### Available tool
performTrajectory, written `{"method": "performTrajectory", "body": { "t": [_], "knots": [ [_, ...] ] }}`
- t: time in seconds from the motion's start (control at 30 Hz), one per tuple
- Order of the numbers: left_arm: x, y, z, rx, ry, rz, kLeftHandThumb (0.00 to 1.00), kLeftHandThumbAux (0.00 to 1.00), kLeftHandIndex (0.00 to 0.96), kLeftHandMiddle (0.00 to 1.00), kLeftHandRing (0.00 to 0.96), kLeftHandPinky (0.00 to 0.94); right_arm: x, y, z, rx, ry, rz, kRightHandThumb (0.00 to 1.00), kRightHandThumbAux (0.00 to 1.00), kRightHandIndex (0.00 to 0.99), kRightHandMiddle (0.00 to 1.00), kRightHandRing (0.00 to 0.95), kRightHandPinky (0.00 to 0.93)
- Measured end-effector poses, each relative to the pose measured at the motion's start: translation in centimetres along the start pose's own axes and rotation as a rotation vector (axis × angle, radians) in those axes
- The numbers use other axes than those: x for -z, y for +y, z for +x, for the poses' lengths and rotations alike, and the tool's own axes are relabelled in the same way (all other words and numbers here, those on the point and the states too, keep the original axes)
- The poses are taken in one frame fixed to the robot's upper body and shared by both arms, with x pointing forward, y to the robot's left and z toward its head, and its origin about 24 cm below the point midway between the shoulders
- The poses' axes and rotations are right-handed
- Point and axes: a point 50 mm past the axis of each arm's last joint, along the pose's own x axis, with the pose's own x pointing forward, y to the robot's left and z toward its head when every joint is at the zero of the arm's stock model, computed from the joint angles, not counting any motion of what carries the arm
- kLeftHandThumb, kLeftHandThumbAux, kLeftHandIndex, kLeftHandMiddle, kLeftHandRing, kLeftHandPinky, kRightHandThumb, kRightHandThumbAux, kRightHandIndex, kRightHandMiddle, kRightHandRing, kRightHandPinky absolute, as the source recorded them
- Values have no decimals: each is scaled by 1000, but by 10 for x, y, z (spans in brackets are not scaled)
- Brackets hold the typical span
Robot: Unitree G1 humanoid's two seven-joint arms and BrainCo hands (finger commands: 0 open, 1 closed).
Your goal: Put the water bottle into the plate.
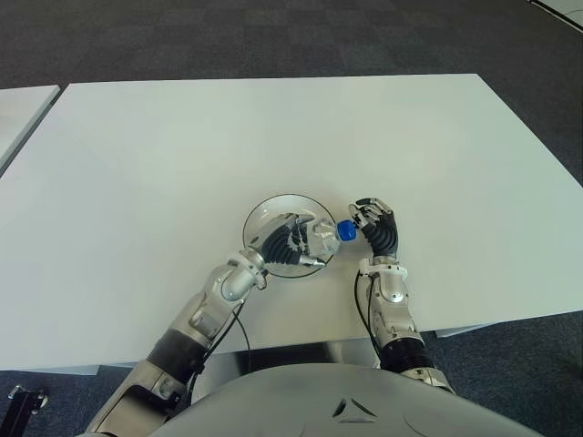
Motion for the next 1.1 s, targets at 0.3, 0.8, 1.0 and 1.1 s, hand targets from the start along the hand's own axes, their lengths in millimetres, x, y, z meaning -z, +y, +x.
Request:
{"method": "performTrajectory", "body": {
  "t": [0.3, 0.8, 1.0, 1.1],
  "knots": [
    [3, -12, 13, -62, -75, 256, 851, 669, 396, 540, 855, 856, 1, 0, -1, 0, 5, -2, 703, 729, 433, 669, 659, 650],
    [24, -9, 22, -224, -101, 432, 849, 663, 412, 575, 756, 727, 1, 1, -1, -4, 6, -3, 703, 728, 434, 685, 671, 664],
    [28, -7, 22, -231, -92, 443, 842, 666, 398, 574, 671, 635, 2, 0, -1, -4, 8, 0, 703, 727, 434, 685, 675, 670],
    [29, -7, 23, -230, -91, 449, 791, 680, 401, 461, 471, 467, 2, 0, -1, -6, 6, 4, 703, 727, 434, 687, 678, 676]
  ]
}}
